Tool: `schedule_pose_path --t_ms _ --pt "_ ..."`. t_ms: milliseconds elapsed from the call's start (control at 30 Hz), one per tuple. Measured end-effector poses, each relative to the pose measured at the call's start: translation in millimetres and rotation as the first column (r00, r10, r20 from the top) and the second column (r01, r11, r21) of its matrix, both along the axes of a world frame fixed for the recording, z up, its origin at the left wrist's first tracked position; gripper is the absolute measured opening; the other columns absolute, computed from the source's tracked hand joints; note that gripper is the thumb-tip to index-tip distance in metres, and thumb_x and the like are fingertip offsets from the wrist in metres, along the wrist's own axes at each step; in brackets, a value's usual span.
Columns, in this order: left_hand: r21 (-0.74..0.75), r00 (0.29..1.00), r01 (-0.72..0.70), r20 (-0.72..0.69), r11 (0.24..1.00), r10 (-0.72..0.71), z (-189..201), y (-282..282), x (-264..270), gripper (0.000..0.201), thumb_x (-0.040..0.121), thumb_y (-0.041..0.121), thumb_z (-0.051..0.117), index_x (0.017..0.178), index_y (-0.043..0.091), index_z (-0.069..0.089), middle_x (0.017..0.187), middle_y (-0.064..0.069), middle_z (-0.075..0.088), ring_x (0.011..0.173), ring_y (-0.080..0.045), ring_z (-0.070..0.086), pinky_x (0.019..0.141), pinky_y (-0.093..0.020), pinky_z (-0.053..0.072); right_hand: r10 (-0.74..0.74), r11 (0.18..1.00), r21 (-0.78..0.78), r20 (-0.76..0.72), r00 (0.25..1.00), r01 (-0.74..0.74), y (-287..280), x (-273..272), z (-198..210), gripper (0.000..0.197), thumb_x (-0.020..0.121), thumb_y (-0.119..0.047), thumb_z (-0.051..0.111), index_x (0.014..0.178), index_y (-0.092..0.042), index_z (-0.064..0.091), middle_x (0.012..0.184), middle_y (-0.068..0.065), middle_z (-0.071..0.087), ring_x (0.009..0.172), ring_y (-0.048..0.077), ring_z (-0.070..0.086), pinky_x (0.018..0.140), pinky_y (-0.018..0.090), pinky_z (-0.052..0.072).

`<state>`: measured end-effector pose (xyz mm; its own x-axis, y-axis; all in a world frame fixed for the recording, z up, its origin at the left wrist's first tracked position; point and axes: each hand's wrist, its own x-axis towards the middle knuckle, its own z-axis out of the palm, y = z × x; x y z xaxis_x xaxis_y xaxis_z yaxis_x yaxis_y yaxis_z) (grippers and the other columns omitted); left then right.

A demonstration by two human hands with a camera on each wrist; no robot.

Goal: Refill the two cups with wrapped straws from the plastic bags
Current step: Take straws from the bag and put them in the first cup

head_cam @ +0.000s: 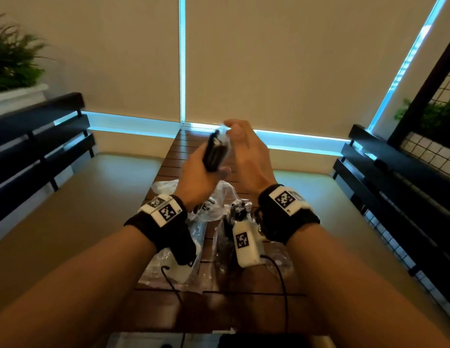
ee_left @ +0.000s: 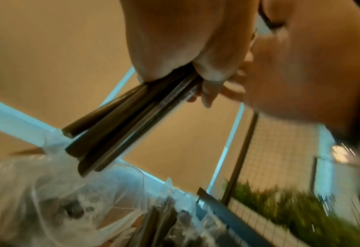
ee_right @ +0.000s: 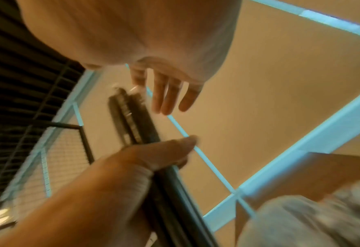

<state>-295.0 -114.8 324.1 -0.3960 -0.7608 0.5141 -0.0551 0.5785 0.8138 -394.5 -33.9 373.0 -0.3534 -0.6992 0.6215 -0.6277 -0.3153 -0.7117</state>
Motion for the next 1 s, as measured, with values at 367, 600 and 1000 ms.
schedule_pose_path --t_ms 367,600,1000 --pt "0.325 0.966 0.005 -0.246 0.946 0.079 -24 5 -26 0.034 0.079 0.029 0.081 0.103 0.019 0.058 0.088 0.001 0.062 0.094 -0.021 0.064 0.091 -0.047 0.054 -0.186 0.744 0.655 0.007 0.983 0.136 25 -25 -144 0.142 0.050 -0.061 0.086 0.153 -0.036 -0.008 0.152 0.008 0.027 0.140 0.031 0.033 0.110 0.055 0.037" --pt "0.447 0.954 0.120 -0.299 0.887 0.021 -34 10 -53 0.032 0.083 0.023 0.078 0.108 0.015 0.060 0.095 -0.007 0.062 0.096 -0.021 0.065 0.084 -0.038 0.054 -0.301 0.815 0.537 0.071 0.951 0.218 18 -27 -164 0.098 0.069 -0.046 0.080 0.146 -0.029 0.023 0.138 0.004 0.048 0.121 0.025 0.054 0.094 0.034 0.048" --pt "0.638 0.928 0.182 -0.362 0.749 0.082 -43 -3 -46 0.023 0.088 0.008 0.072 0.092 0.023 0.055 0.095 -0.001 0.060 0.092 -0.015 0.062 0.084 -0.037 0.052 -0.226 0.881 0.443 0.083 0.971 0.167 17 -47 -175 0.059 0.075 -0.018 0.076 0.123 -0.031 0.043 0.110 -0.001 0.060 0.093 0.013 0.061 0.071 0.014 0.046"
